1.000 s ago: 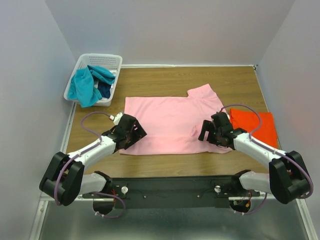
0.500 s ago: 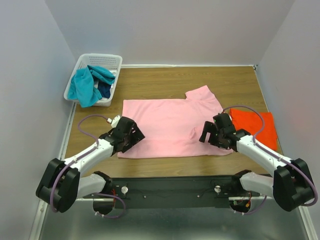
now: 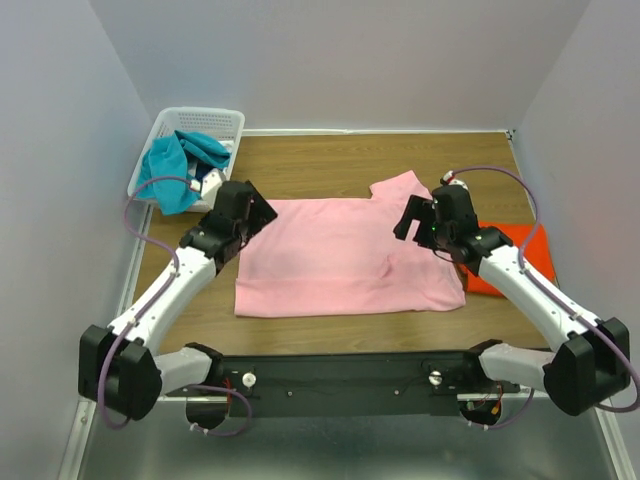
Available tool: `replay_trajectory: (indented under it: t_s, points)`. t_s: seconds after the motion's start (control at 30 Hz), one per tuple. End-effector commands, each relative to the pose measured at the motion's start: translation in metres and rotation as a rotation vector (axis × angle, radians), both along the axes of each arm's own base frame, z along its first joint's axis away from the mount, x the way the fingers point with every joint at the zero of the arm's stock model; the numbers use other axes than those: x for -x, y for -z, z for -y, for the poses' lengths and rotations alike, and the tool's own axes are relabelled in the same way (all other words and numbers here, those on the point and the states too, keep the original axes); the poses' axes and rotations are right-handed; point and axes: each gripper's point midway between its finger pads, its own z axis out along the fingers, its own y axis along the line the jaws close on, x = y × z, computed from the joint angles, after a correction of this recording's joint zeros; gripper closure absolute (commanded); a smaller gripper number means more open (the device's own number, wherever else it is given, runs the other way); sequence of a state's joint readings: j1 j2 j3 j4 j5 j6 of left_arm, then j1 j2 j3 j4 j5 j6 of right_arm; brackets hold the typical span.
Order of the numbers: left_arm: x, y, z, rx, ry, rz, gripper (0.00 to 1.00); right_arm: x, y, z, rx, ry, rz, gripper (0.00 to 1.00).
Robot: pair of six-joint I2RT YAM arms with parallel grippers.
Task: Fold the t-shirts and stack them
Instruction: Fold the tshirt
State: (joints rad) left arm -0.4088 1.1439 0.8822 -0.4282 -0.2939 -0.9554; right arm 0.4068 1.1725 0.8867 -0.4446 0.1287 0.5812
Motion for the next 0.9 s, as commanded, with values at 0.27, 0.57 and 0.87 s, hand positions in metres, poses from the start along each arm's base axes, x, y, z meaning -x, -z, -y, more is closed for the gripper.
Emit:
replay_trajectory:
  t_s: [0.27,0.57,0.87]
  points:
    - [-0.118,0.016,-0.045,-0.22,-0.055,-0.069,0.02,-0.021,0.018,0.007,0.127,0.013,-0.047,0.0]
    - [-0.157,0.078,-0.056,-0.243,-0.054,-0.207,0.02,-0.026,0.029,0.008,0.162,0.006,-0.07,0.0]
    - [-0.174,0.112,-0.052,-0.24,-0.035,-0.255,0.15,-0.025,0.038,0.006,0.162,-0.005,-0.091,0.0]
